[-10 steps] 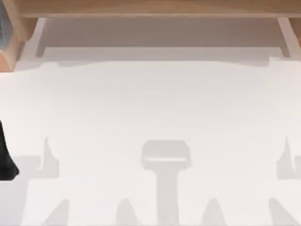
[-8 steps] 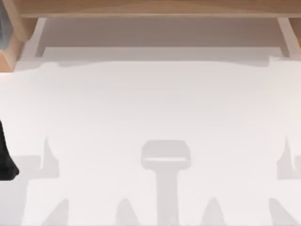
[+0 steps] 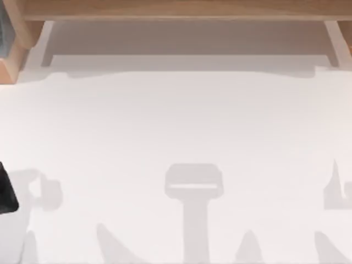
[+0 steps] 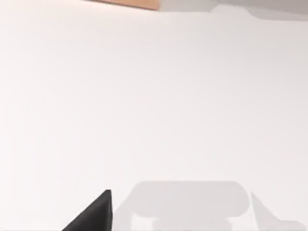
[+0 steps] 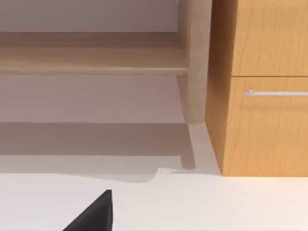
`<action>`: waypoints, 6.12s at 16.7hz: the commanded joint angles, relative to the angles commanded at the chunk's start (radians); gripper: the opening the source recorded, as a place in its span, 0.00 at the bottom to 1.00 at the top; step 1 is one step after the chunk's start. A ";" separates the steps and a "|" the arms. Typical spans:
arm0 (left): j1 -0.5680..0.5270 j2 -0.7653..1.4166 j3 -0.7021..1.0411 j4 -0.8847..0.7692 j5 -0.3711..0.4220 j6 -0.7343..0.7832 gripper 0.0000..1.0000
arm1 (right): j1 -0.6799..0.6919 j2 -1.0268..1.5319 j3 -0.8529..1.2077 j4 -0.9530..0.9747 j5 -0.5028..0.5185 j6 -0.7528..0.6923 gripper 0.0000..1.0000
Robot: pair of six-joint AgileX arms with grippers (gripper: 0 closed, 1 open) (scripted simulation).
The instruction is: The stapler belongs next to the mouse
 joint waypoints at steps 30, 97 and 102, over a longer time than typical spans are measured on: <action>0.144 0.981 0.288 -0.390 -0.001 -0.200 1.00 | 0.000 0.000 0.000 0.000 0.000 0.000 1.00; 0.317 1.627 1.192 -0.654 -0.019 0.519 0.00 | 0.000 0.000 0.000 0.000 0.000 0.000 1.00; 0.311 1.632 1.175 -0.694 -0.033 0.524 0.00 | 0.000 0.000 0.000 0.000 0.000 0.000 1.00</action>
